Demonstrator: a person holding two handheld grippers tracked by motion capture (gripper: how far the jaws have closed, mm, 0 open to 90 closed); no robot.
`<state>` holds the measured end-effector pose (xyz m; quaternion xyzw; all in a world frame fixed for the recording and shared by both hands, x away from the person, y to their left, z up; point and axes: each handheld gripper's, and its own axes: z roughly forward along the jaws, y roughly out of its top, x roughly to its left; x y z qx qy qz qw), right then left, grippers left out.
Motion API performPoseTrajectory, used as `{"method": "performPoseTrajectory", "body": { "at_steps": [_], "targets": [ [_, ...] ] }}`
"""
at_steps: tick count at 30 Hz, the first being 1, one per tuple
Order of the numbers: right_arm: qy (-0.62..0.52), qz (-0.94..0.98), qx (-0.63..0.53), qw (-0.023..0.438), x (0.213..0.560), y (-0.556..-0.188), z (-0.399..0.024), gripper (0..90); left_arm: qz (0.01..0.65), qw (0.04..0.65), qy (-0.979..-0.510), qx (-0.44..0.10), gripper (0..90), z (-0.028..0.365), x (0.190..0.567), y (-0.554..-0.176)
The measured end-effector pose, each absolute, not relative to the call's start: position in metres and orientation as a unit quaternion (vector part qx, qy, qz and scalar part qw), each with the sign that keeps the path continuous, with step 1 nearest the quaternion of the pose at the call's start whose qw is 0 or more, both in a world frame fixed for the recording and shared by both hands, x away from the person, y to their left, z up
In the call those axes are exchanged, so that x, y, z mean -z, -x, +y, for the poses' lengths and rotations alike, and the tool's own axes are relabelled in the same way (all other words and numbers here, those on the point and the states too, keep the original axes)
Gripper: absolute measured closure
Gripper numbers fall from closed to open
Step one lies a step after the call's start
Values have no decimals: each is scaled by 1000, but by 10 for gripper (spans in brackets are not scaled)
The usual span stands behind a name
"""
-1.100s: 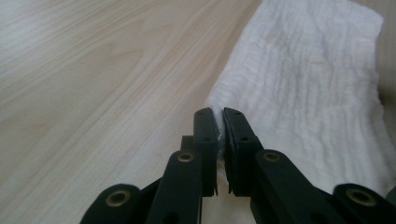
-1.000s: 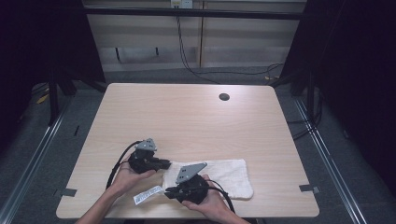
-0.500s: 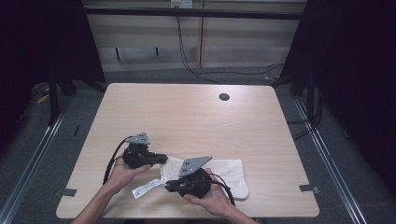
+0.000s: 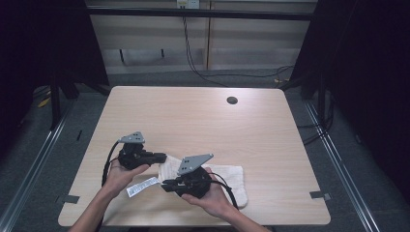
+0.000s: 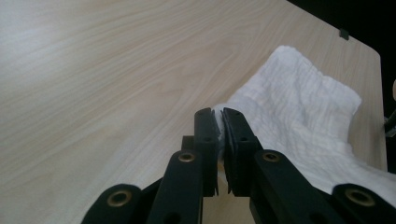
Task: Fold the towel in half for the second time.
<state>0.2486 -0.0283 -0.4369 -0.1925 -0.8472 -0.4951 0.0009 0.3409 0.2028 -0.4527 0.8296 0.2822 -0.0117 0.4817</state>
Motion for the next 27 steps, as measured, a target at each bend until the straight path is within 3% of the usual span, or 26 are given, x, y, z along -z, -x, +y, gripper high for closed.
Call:
{"method": "performPoseTrajectory", "body": {
  "at_steps": [27],
  "targets": [
    [167, -826, 538, -14, 400, -265, 5, 845, 312, 509, -801, -31, 859, 242, 418, -340]
  ]
}}
